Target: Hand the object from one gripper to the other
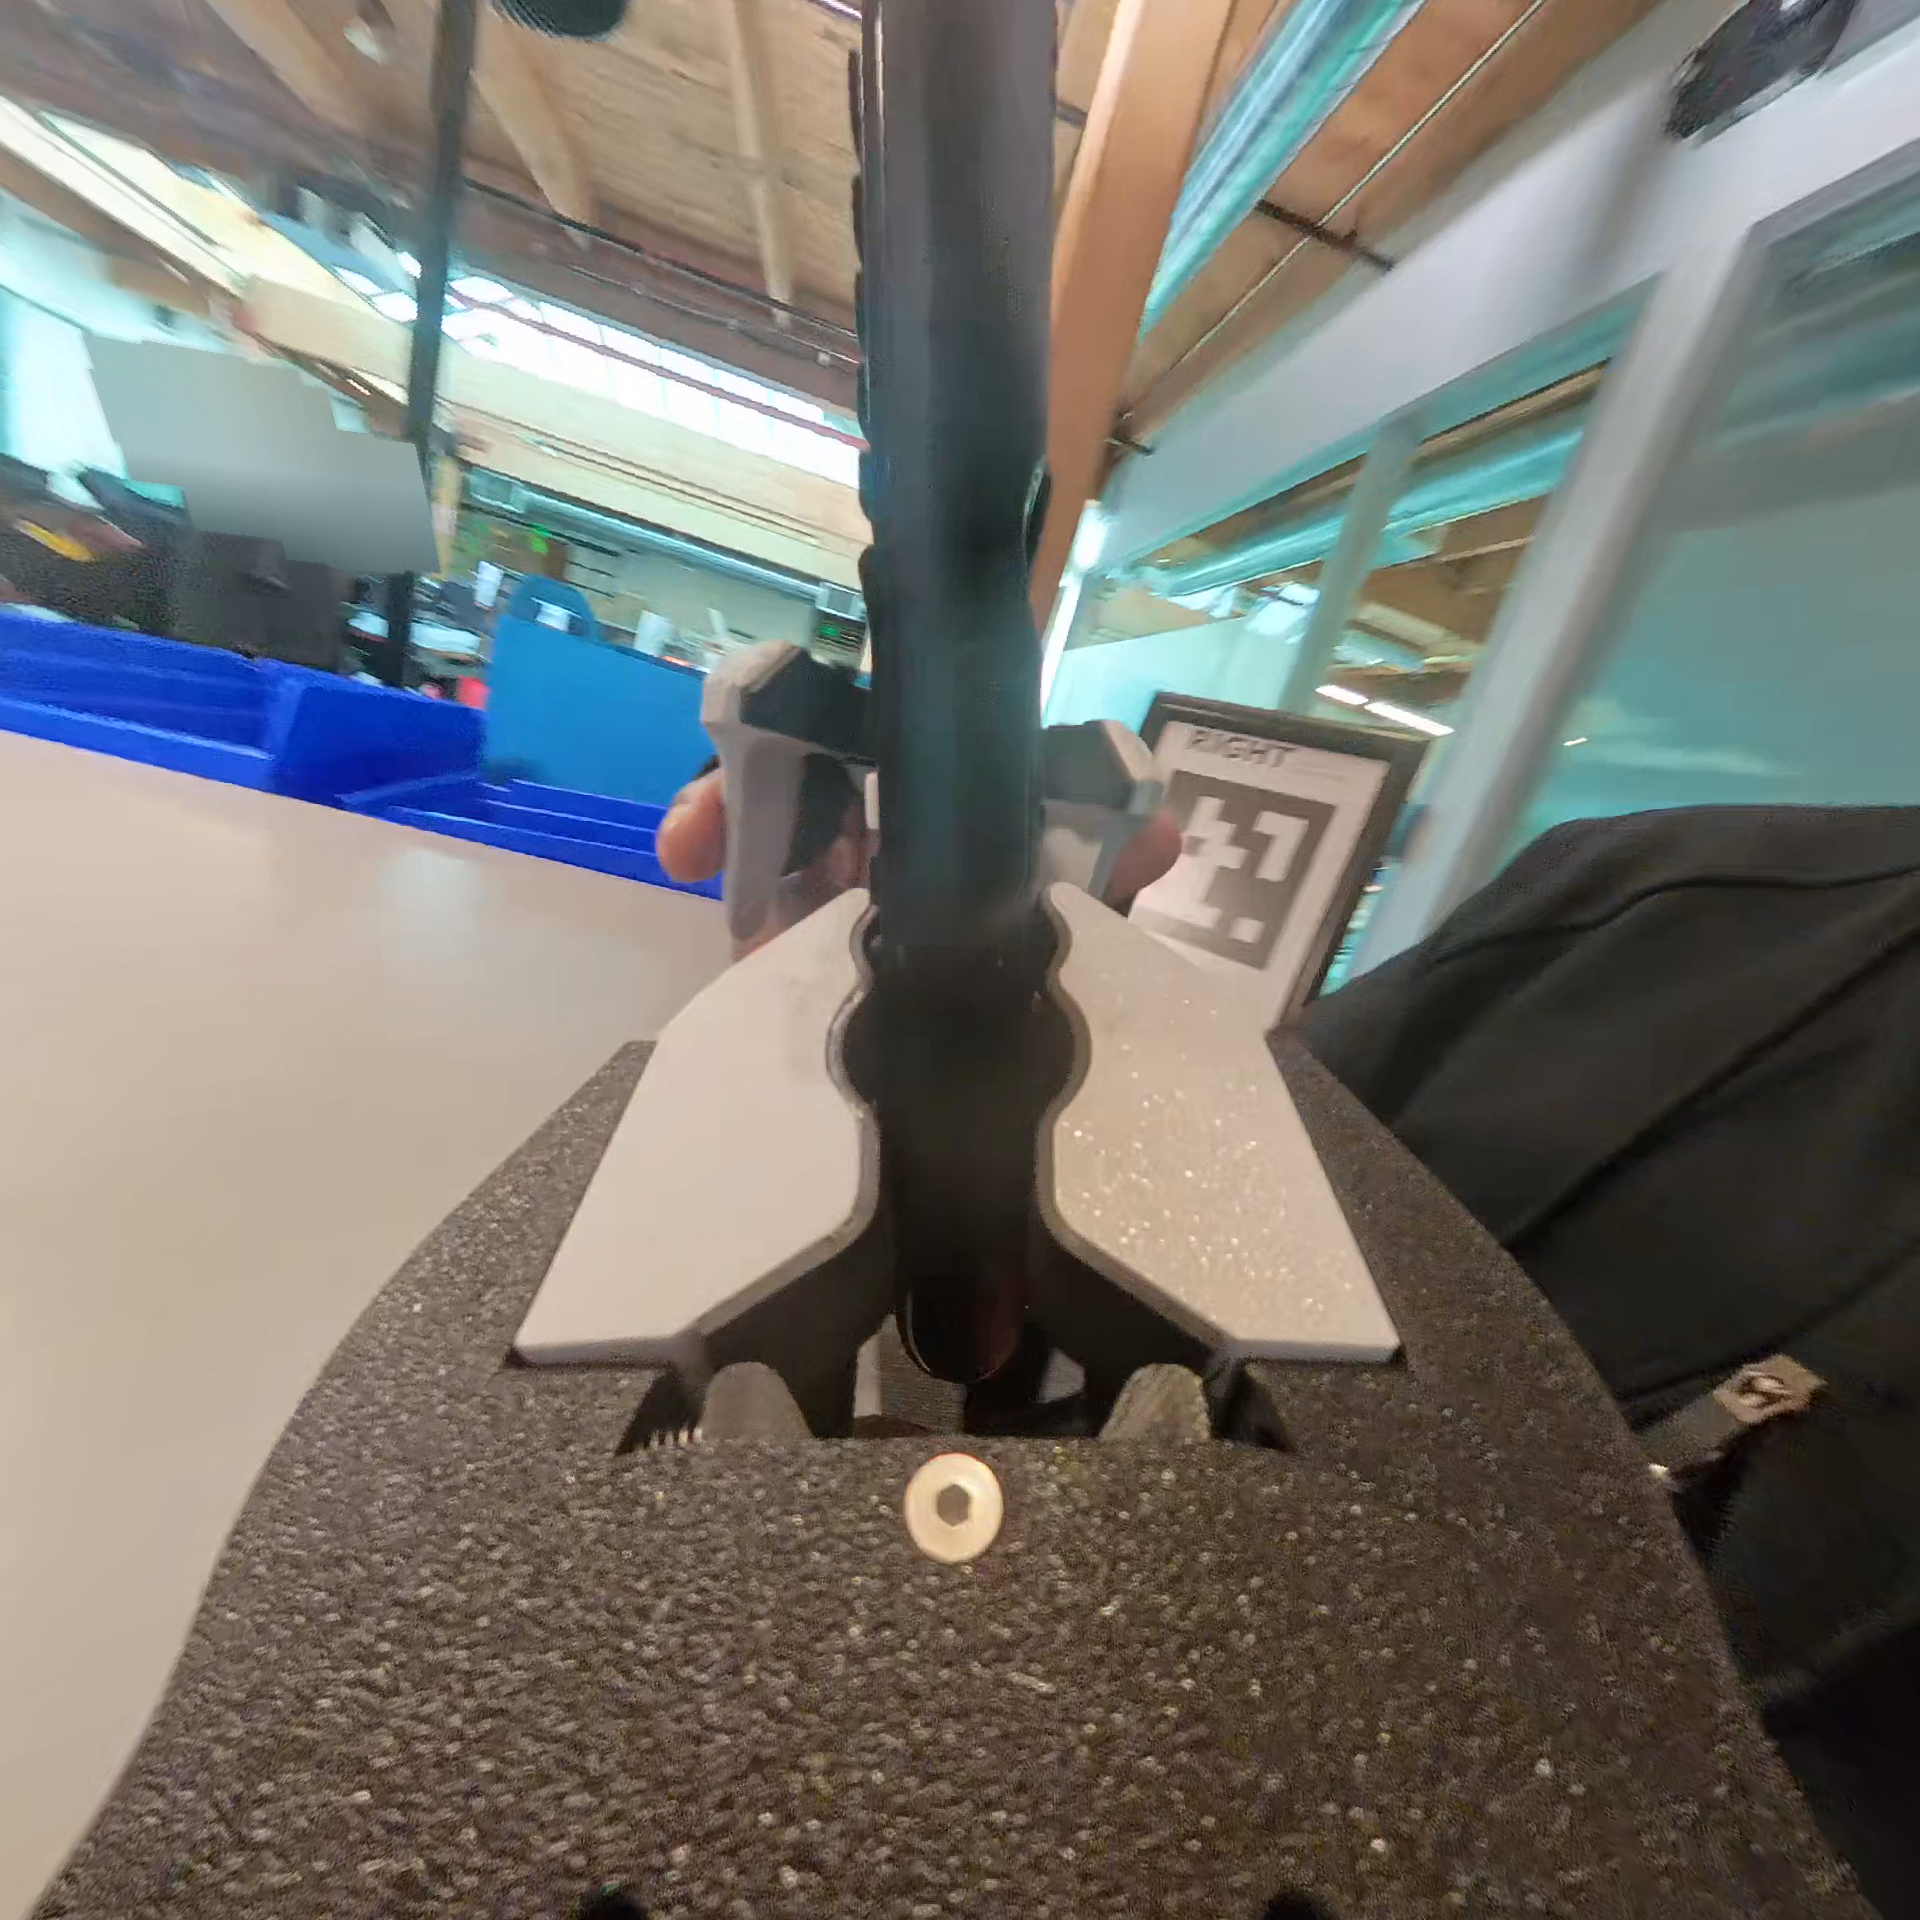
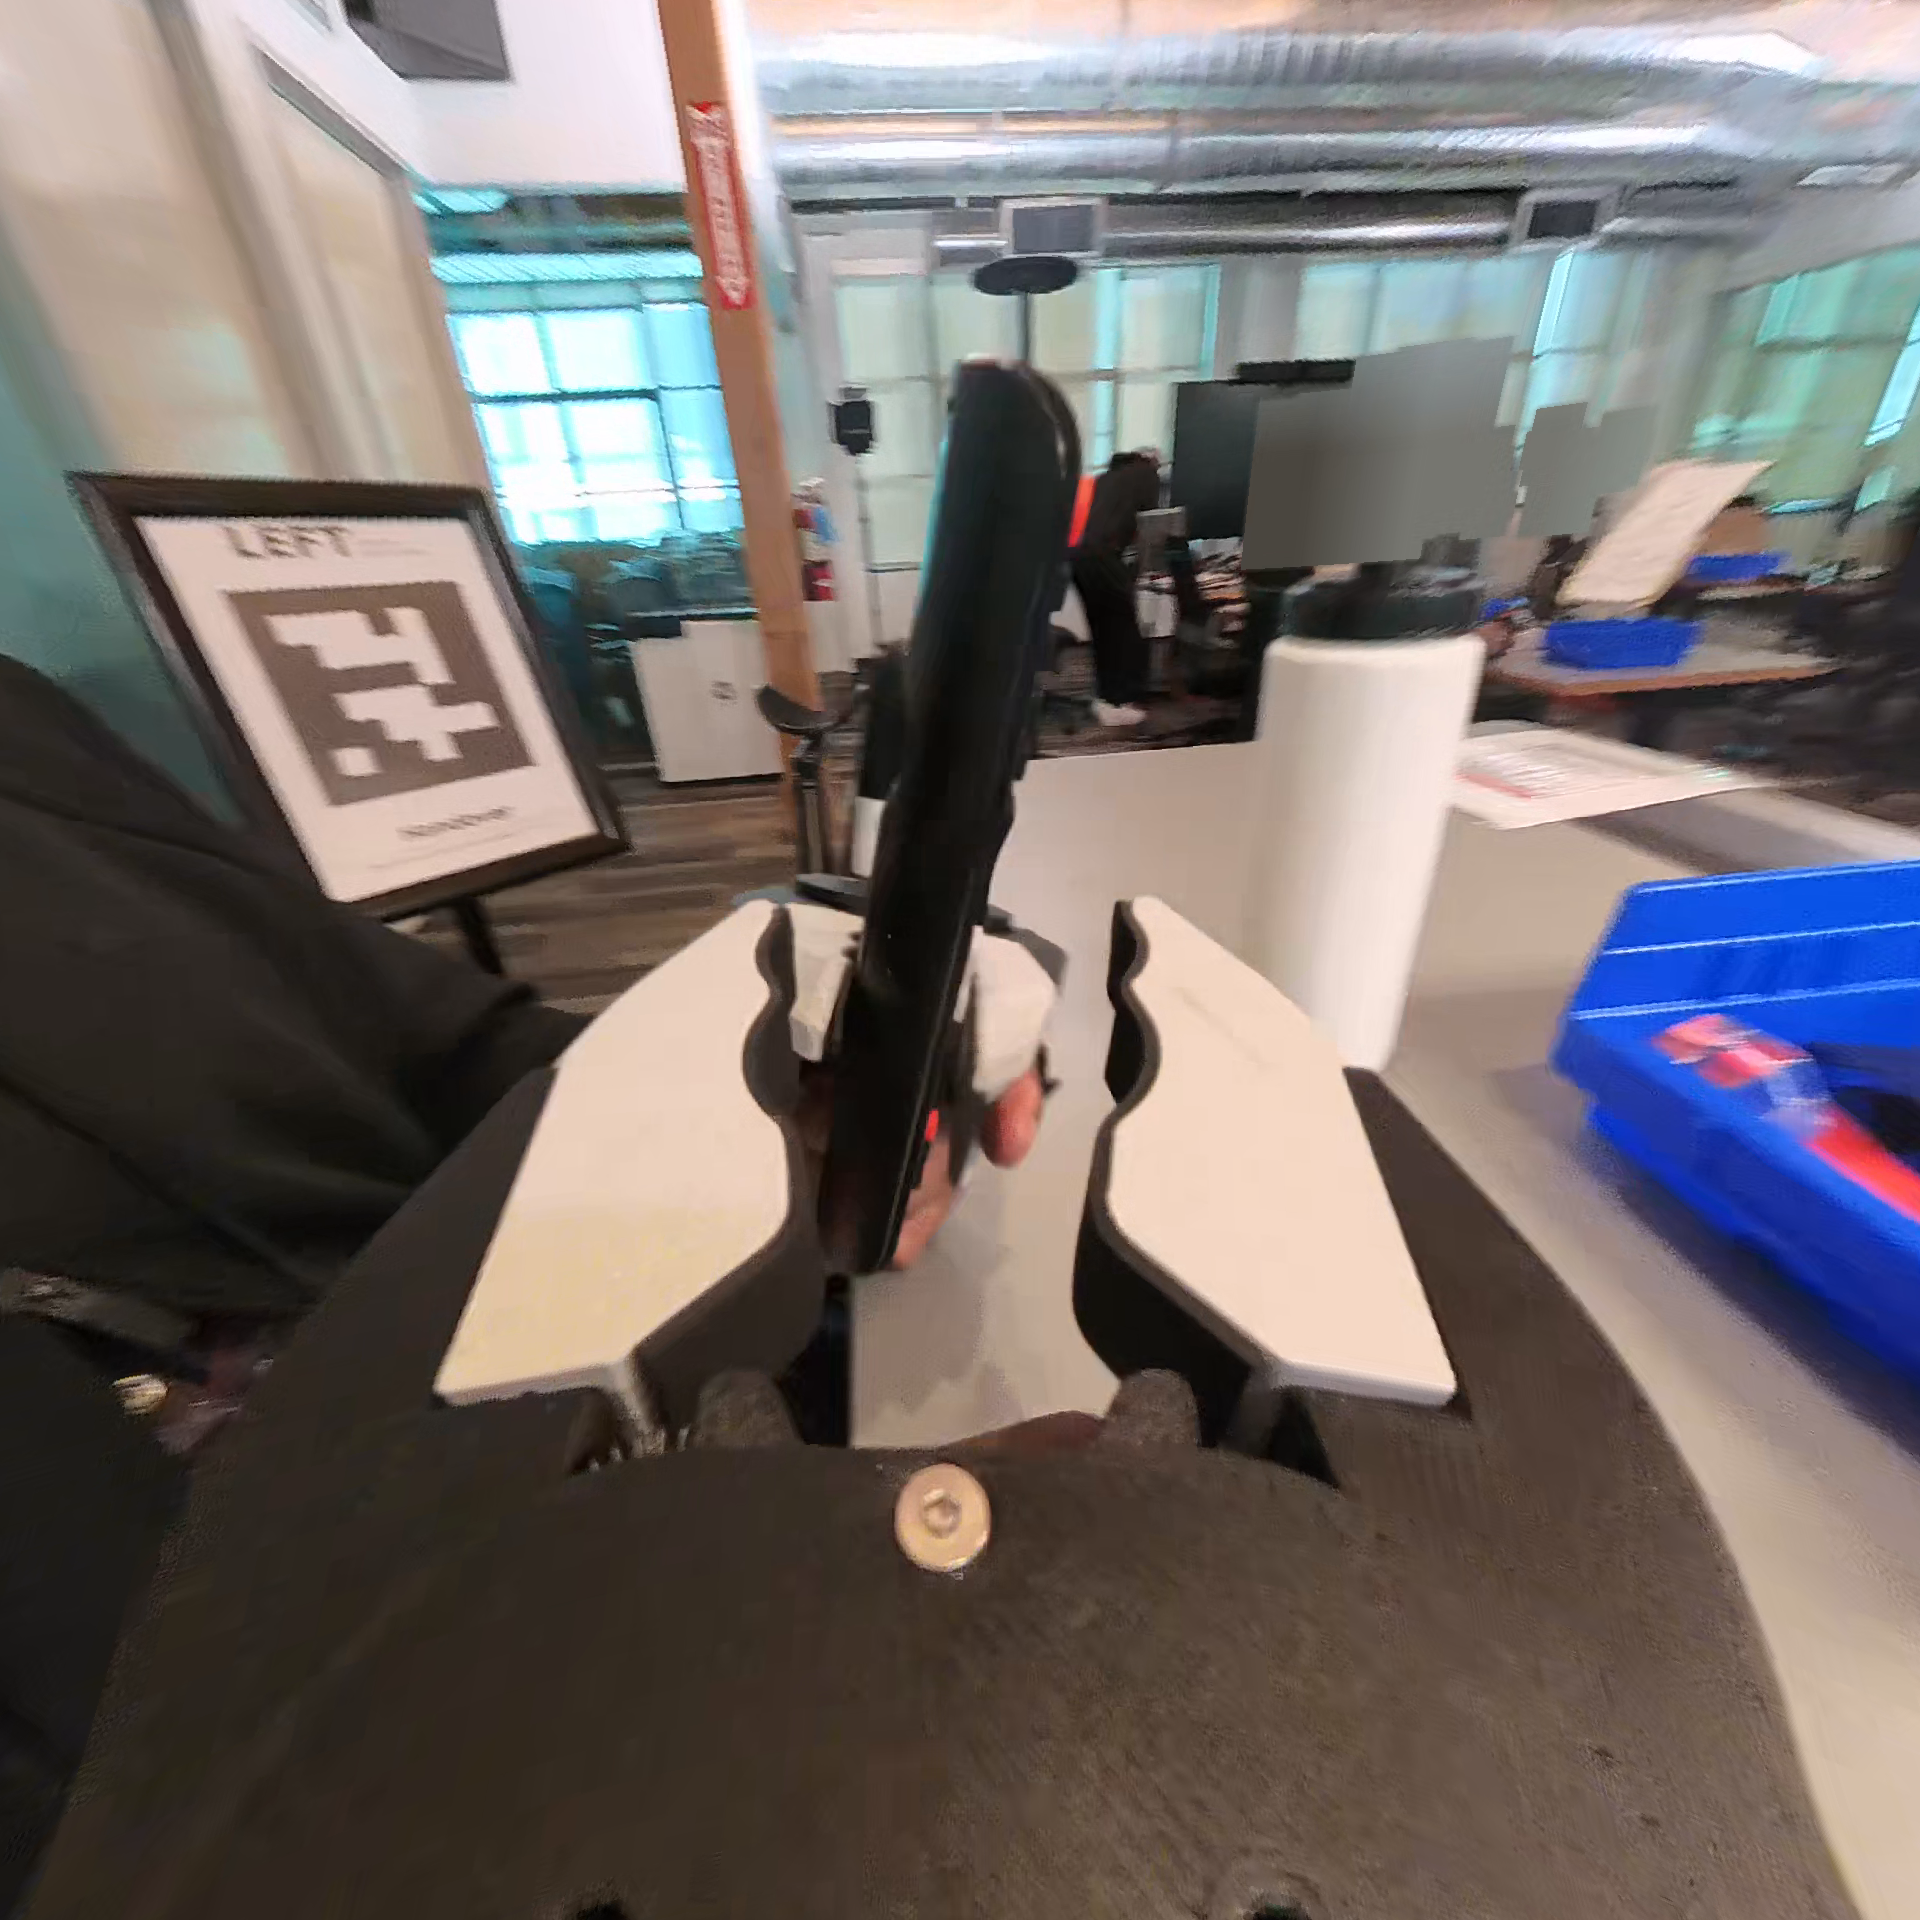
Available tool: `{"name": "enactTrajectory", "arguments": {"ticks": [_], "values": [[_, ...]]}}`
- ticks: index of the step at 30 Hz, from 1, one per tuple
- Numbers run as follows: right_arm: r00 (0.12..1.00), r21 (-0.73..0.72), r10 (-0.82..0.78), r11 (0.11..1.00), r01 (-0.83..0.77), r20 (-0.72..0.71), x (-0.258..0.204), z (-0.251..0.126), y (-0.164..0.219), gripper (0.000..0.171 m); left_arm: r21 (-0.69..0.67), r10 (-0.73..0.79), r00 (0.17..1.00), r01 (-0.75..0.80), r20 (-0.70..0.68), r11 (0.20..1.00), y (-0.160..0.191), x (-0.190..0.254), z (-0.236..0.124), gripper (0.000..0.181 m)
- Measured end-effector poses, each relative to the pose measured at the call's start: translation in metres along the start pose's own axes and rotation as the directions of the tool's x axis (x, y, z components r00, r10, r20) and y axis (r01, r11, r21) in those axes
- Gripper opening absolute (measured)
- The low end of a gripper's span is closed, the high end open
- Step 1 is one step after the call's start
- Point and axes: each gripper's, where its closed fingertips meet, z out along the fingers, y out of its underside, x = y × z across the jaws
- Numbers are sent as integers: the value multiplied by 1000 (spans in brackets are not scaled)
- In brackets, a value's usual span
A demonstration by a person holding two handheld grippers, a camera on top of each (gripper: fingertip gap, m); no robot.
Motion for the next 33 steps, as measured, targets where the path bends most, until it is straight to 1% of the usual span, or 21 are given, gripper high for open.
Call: {"name": "enactTrajectory", "arguments": {"ticks": [1, 3, 6, 7, 8, 10, 11, 14, 16, 17, 18, 19, 21, 22, 23, 24, 26, 28, 31, 33], "values": [[999, -5, 28, 1000, -28, 27, -3, 3, 2, 58, -11, -32, 999, 32, -21, 999, 4, 2, 2, 26], [998, -33, 43, 999, -42, 38, -7, 9, 8, 56, -62, -40, 999, 38, -29, 997, 14, 4, 7, 26], [999, -79, -15, 997, 17, 29, -12, 13, 14, 35, -116, 0, 1000, 1, 15, 993, 20, 0, 9, 28], [999, -84, -45, 995, 46, 11, -10, 12, 13, 31, -137, 36, 998, -29, 50, 990, 20, -4, 7, 32], [996, -100, -83, 992, 81, -15, -8, 11, 13, 25, -148, 77, 994, -65, 78, 987, 18, -8, 3, 35], [973, -154, -207, 970, 190, -103, 2, 8, 14, 25, -162, 120, 985, -98, 126, 982, 11, -13, -5, 53], [946, -196, -288, 946, 258, -148, 7, 6, 16, 25, -161, 141, 979, -117, 147, 980, 5, -15, -10, 57], [826, -356, -516, 833, 424, -224, 21, -1, 21, 24, -135, 272, 944, -249, 187, 959, -19, -9, -21, 60], [750, -441, -624, 750, 493, -222, 25, -3, 26, 24, -158, 419, 890, -394, 180, 905, -27, 3, -23, 60], [718, -472, -665, 710, 522, -206, 25, -2, 29, 24, -185, 505, 846, -476, 172, 860, -28, 9, -23, 61], [687, -497, -703, 669, 553, -182, 24, -1, 33, 24, -222, 597, 784, -561, 166, 798, -27, 13, -22, 61], [658, -517, -738, 626, 584, -150, 22, 0, 37, 24, -267, 693, 705, -645, 152, 716, -24, 16, -20, 61], [619, -546, -783, 548, 634, -67, 15, 4, 48, 24, -338, 842, 533, -779, 90, 529, -14, 22, -16, 62], [608, -551, -794, 517, 655, -23, 10, 6, 54, 24, -363, 878, 476, -810, 49, 460, -7, 25, -13, 63], [600, -546, -799, 494, 677, 22, 4, 8, 60, 24, -379, 896, 444, -826, 17, 417, 0, 27, -10, 63], [597, -537, -800, 478, 695, 62, -2, 11, 65, 24, -376, 906, 424, -839, -1, 392, 4, 29, -7, 61], [597, -515, -793, 462, 722, 125, -14, 15, 73, 24, -354, 910, 414, -855, -24, 379, 10, 33, -4, 49], [599, -509, -788, 461, 727, 141, -18, 17, 75, 25, -329, 904, 420, -867, -77, 374, 18, 39, -3, 30], [596, -508, -791, 462, 727, 134, -16, 16, 74, 25, -340, 899, 432, -858, -73, 384, 18, 36, -2, 28], [600, -509, -795, 481, 714, 90, -11, 17, 70, 25, -356, 901, 433, -846, -25, 396, 12, 31, -2, 28]]}}
